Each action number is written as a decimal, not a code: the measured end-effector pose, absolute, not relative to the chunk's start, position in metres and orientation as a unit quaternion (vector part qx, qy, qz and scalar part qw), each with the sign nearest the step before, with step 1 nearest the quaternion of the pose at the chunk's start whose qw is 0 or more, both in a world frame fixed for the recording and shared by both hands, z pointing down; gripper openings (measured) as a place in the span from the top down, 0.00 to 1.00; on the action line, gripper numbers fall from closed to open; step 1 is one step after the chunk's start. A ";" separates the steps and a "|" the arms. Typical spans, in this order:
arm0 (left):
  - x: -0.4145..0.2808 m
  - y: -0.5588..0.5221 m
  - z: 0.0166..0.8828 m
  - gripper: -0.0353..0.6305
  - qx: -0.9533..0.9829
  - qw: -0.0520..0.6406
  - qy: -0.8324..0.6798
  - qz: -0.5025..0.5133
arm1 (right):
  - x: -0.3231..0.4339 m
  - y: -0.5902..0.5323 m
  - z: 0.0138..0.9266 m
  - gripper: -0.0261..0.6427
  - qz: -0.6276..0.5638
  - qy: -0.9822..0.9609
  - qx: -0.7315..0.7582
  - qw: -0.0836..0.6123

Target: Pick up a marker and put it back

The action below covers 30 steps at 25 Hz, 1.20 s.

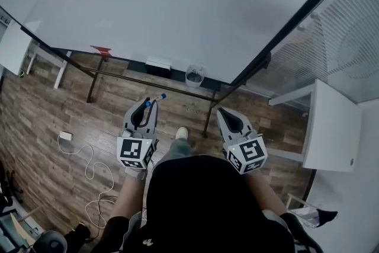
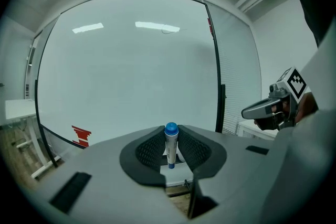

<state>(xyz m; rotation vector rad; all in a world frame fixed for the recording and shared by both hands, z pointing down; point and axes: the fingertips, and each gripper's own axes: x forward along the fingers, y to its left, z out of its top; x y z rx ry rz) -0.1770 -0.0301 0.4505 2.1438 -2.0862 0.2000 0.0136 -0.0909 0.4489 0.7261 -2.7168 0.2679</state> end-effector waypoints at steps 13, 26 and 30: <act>-0.129 -0.112 0.427 0.82 0.779 0.031 -0.622 0.063 | 0.081 -0.119 0.444 0.92 0.106 -0.915 0.362 0.144; -0.107 -0.168 0.462 0.82 0.806 0.046 -0.584 0.082 | 0.128 -0.130 0.451 0.92 0.119 -0.878 0.435 0.160; -0.105 -0.177 0.484 0.82 0.807 0.058 -0.579 0.094 | 0.136 -0.130 0.456 0.92 0.125 -0.869 0.448 0.169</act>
